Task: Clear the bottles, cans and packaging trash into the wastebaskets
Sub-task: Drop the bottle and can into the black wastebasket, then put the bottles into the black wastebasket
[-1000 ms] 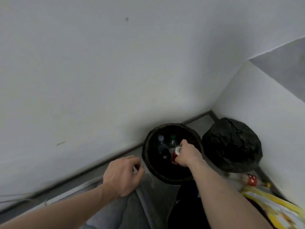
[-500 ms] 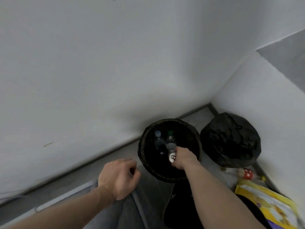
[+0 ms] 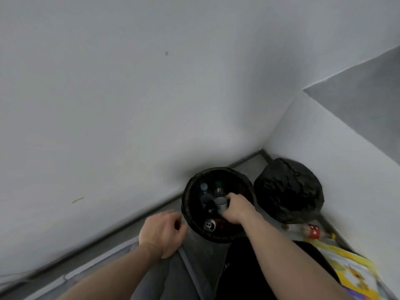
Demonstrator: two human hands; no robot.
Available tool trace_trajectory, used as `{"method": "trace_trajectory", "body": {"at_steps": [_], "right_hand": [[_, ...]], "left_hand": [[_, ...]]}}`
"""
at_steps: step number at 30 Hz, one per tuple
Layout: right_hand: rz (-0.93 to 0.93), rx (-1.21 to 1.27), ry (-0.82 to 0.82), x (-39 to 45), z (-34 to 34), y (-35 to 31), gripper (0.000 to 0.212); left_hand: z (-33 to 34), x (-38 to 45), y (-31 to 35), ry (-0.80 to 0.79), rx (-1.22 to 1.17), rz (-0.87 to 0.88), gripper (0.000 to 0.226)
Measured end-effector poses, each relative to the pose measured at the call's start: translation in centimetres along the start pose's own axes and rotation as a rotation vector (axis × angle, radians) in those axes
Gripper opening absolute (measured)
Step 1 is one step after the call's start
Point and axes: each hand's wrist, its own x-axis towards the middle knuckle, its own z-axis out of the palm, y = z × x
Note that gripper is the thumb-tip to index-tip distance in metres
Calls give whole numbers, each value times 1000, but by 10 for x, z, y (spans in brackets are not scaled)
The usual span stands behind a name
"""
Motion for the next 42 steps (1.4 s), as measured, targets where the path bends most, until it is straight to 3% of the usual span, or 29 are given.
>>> {"method": "trace_trajectory", "body": {"at_steps": [6,11,20,33,38,42], "right_hand": [[-80,-43,311,-85,-48,10,60],[-19,-5,561,-159,-89,71,54],[197,70,730,-284,-115,197,74],[356,317,962,-294,-159,367,73],[460,461,1156,-254,-194,462,71],[674,607,1067,-230,-205,526,77]], "left_hand": [[-10,2,3,-88,40,59,36],[-36,32,37,-174,100,148,47],[-123,38,267,94,-88,619,51],[-96,92,494,36,-67,981,56],[-38,134,588,-123,-136,1074,49],[21,137,659,-415,-170,1080,52]]}}
